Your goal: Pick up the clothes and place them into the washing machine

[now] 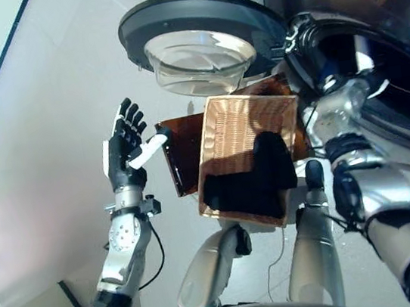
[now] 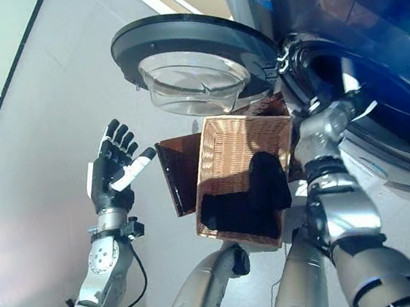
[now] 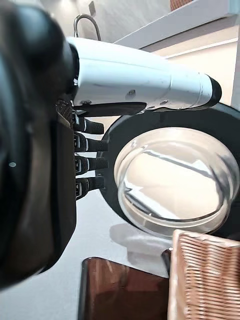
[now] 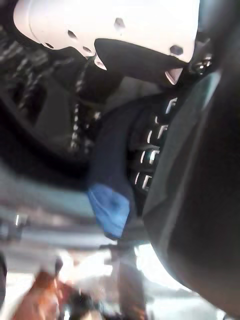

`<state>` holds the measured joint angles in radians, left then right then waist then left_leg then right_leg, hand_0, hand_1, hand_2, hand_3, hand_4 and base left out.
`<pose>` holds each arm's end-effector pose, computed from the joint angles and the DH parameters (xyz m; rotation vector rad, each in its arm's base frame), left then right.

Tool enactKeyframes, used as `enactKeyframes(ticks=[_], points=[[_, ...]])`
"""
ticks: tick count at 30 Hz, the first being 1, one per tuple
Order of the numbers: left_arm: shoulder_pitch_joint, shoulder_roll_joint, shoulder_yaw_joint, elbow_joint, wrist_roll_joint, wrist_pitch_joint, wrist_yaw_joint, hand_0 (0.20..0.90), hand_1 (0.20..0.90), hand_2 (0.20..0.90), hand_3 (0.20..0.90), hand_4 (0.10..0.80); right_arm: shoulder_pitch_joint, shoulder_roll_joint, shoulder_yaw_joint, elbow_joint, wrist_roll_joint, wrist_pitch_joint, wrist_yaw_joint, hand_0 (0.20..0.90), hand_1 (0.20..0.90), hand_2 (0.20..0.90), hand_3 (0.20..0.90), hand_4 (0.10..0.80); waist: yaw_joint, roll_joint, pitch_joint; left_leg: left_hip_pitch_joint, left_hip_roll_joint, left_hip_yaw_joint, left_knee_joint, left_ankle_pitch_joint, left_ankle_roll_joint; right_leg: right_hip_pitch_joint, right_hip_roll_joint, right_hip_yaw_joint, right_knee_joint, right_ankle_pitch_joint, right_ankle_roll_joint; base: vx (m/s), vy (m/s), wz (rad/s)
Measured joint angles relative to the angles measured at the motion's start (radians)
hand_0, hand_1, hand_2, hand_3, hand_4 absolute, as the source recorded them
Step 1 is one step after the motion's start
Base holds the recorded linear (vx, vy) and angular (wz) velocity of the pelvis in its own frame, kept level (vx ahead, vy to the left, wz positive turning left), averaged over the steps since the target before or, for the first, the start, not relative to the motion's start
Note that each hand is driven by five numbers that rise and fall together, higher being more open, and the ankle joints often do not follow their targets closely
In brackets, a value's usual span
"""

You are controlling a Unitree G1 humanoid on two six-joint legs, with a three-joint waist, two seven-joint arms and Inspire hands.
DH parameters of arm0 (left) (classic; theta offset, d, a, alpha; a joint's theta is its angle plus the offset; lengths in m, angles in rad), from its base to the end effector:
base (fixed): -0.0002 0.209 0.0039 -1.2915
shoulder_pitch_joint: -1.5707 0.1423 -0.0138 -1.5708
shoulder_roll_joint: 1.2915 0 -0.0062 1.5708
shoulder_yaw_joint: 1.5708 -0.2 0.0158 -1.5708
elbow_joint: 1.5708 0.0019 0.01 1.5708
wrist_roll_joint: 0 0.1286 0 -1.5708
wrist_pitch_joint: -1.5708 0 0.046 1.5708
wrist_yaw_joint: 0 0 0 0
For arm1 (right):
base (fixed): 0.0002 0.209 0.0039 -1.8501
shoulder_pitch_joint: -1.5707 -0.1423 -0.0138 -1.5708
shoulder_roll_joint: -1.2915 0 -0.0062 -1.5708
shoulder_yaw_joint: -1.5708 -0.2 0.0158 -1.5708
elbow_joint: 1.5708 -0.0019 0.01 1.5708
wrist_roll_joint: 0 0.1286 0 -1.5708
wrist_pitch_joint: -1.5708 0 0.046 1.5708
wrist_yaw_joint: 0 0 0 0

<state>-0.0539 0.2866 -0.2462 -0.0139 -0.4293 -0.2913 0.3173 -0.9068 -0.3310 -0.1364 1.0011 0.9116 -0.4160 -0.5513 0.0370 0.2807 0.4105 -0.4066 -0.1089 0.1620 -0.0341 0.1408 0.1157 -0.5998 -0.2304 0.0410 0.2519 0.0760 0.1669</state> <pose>0.1995 0.1618 0.0480 -0.2124 -0.2351 0.0823 0.3482 -0.2270 0.1335 0.7705 -0.1980 -0.8225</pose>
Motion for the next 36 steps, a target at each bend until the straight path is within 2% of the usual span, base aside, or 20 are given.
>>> enactKeyframes(ticks=[3, 9, 16, 19, 23, 30, 36], points=[[0.002, 0.000, 0.004, 0.000, -0.004, 0.000, 0.000, 0.900, 0.900, 0.900, 0.900, 0.800, 0.075, 0.070, 0.030, -0.042, -0.049, 0.002, -0.015, 0.900, 0.900, 0.900, 0.900, 0.800, -0.008, -0.052, -0.001, 0.000, 0.009, 0.002, 0.008, -0.002, -0.003, 0.005, 0.009, 0.000, -0.004, 0.005, -0.007, 0.003, -0.005, -0.04], [0.012, 0.000, 0.013, 0.001, -0.015, 0.000, 0.011, 0.900, 0.900, 0.900, 0.900, 0.800, 0.165, 0.101, 0.109, -0.089, -0.152, 0.005, -0.019, 0.900, 0.900, 0.900, 0.900, 0.800, -0.022, -0.063, 0.001, 0.022, 0.011, 0.001, 0.018, -0.005, -0.008, 0.039, 0.010, -0.002, -0.014, 0.009, -0.012, 0.000, 0.000, 0.00], [0.018, -0.009, 0.039, 0.001, -0.014, -0.001, 0.014, 0.900, 0.900, 0.900, 0.900, 0.800, 0.232, 0.128, 0.144, -0.151, -0.234, 0.039, -0.020, 0.900, 0.900, 0.900, 0.900, 0.800, -0.024, -0.071, 0.000, 0.034, 0.016, 0.000, 0.026, -0.007, -0.009, 0.055, 0.013, -0.004, -0.015, 0.012, -0.016, 0.000, 0.000, 0.00], [0.027, -0.009, 0.048, 0.002, -0.014, -0.001, 0.018, 0.900, 0.900, 0.900, 0.900, 0.800, 0.260, 0.117, 0.215, -0.163, -0.345, 0.082, -0.017, 0.900, 0.900, 0.900, 0.900, 0.800, -0.026, -0.085, -0.001, 0.034, 0.019, 0.001, 0.028, -0.007, -0.009, 0.056, 0.016, -0.004, -0.016, 0.013, -0.017, 0.000, 0.000, 0.00], [0.032, -0.011, 0.063, 0.004, -0.006, -0.001, 0.020, 0.900, 0.900, 0.900, 0.900, 0.800, 0.317, 0.017, 0.378, -0.238, -0.683, 0.222, -0.011, 0.900, 0.900, 0.900, 0.900, 0.800, -0.021, -0.099, -0.002, 0.034, 0.027, -0.008, 0.033, -0.007, -0.010, 0.072, 0.020, -0.020, -0.030, 0.020, -0.025, -0.003, -0.020, 0.05], [0.029, -0.013, 0.099, 0.014, 0.011, -0.001, 0.041, 0.900, 0.900, 0.900, 0.900, 0.800, 0.308, -0.004, 0.347, -0.230, -0.881, 0.277, -0.040, 0.900, 0.900, 0.900, 0.900, 0.800, -0.020, -0.119, -0.008, 0.039, 0.027, -0.018, 0.034, -0.007, -0.010, 0.088, 0.019, -0.029, -0.043, 0.024, -0.023, 0.001, -0.002, 0.04], [0.026, -0.020, 0.110, 0.014, 0.031, -0.001, 0.041, 0.900, 0.900, 0.900, 0.900, 0.800, 0.308, -0.013, 0.370, -0.230, -1.013, 0.333, -0.037, 0.900, 0.900, 0.900, 0.900, 0.800, -0.022, -0.120, -0.008, 0.039, 0.027, -0.016, 0.034, -0.007, -0.010, 0.090, 0.020, -0.028, -0.047, 0.029, -0.019, 0.000, 0.000, 0.00]])
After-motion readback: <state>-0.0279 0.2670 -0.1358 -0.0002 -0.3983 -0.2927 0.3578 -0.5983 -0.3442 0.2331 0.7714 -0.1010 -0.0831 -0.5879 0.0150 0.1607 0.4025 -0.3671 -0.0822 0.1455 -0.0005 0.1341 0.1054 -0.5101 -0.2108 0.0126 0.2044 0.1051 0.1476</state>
